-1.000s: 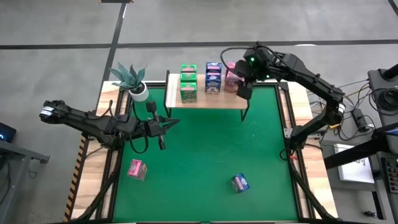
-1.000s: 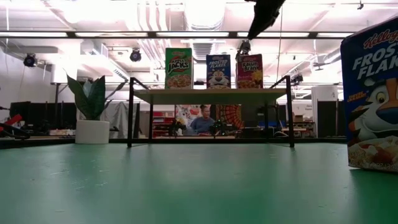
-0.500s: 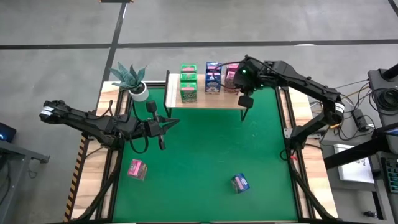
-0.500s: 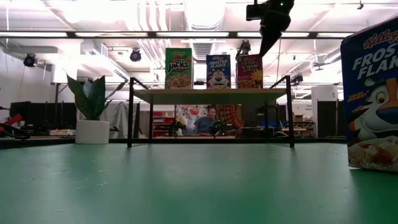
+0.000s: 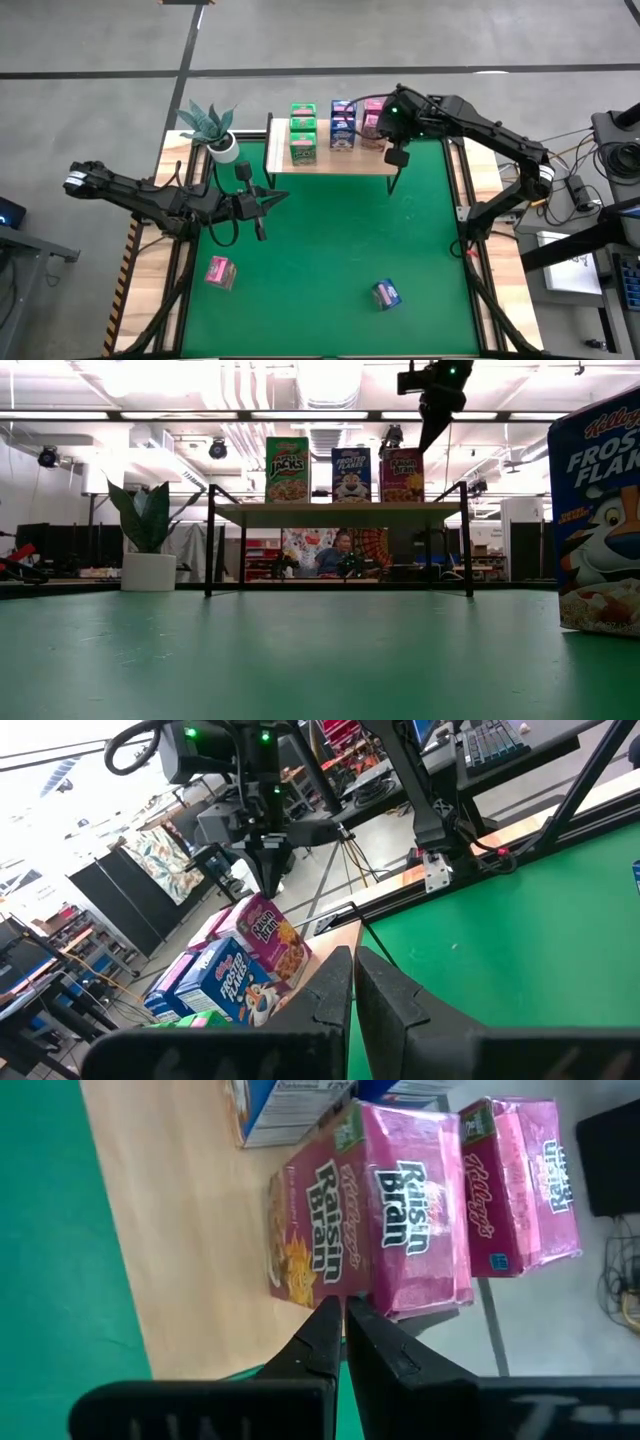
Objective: Stack cereal on shelf
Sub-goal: Put the right pink cereal box on the shelf aligned with the other pink cereal box
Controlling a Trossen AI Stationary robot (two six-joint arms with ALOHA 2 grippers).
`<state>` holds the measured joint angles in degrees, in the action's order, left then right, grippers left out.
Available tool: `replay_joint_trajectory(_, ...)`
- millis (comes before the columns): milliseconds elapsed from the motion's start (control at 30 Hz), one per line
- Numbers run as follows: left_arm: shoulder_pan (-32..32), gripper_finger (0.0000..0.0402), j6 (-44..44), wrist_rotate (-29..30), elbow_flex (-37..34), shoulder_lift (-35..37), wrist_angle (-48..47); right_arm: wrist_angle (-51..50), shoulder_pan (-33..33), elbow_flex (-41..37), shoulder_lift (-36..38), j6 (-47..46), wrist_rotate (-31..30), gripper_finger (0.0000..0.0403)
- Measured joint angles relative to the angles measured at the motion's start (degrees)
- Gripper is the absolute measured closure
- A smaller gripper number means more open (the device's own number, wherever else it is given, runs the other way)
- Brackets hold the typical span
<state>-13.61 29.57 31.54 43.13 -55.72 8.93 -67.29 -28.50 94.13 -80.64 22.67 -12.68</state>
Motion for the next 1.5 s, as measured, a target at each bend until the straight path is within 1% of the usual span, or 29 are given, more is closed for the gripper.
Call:
replay_joint_trajectory(133,0.0,0.0402,-0.01,0.01,0.0,0.0,0.0,0.04,-0.04,0.0,0.0,1.32,-1.95,0.0394)
replay_joint_trajectory(900,0.0,0.0402,0.04,-0.01,0.0,0.0,0.0,0.31,-0.04,-0.02,-0.04,1.57,-2.6,0.0394)
replay_joint_trajectory(1000,0.0,0.0402,0.04,0.0,0.0,0.0,0.0,0.33,-0.04,-0.02,-0.04,1.95,-3.95,0.0394)
replay_joint_trajectory(1167,0.0,0.0402,0.04,0.0,0.0,0.0,0.0,0.54,-0.04,-0.04,-0.04,2.01,-4.03,0.0394)
replay_joint_trajectory(1500,0.0,0.0402,0.28,0.0,0.0,0.0,0.0,-0.46,-0.02,-0.07,-0.05,0.21,-3.88,0.0394)
